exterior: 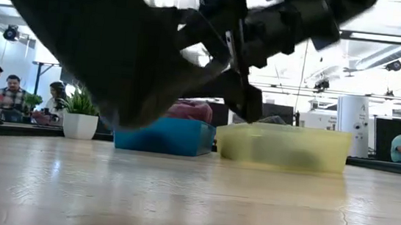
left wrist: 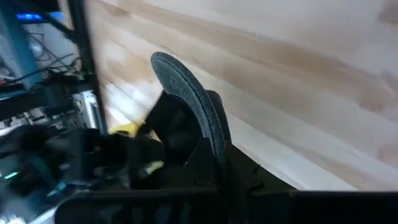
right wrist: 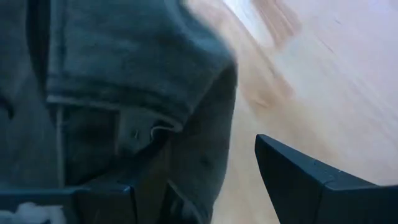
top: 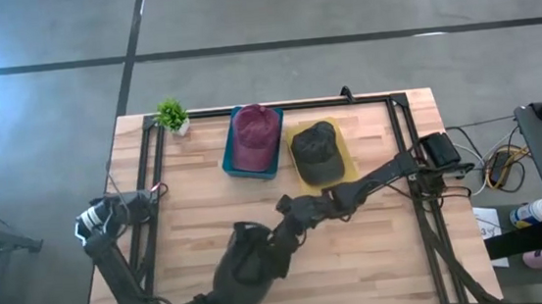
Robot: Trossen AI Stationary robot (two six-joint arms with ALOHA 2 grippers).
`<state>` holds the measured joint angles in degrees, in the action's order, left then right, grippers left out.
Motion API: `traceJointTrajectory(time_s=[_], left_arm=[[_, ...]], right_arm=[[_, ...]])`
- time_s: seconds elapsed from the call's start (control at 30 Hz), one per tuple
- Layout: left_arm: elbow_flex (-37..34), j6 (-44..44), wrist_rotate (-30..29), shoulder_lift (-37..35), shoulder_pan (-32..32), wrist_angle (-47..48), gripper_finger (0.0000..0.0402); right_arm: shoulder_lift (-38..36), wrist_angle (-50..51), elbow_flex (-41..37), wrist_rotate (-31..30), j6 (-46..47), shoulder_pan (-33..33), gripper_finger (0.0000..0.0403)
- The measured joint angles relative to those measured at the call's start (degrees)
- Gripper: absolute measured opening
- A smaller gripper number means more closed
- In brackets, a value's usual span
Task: Pick & Place hat
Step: Put the black cap into the yellow bin
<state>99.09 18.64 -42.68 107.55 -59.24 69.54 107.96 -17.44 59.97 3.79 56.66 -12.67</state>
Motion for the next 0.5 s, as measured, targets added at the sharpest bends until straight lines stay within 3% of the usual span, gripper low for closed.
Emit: traceJointTrajectory(time_s=[0.2, 0.33, 0.5], left_arm=[[-8.3, -3.8, 11.2, 0.0, 0.2, -0.9, 0.0007], [-12.2, -2.6, 9.0, 0.0, 0.4, -5.1, 0.0009], [-8.3, -2.2, 9.1, 0.0, -0.1, 2.4, 0.001]], right_arm=[[0.1, 16.7, 8.5, 0.7, -3.9, -2.0, 0.0231], [0.6, 17.2, 11.6, 0.4, -5.2, -2.9, 0.0231], [0.7, 31.2, 13.1, -8.5, -4.8, -2.7, 0.0231]])
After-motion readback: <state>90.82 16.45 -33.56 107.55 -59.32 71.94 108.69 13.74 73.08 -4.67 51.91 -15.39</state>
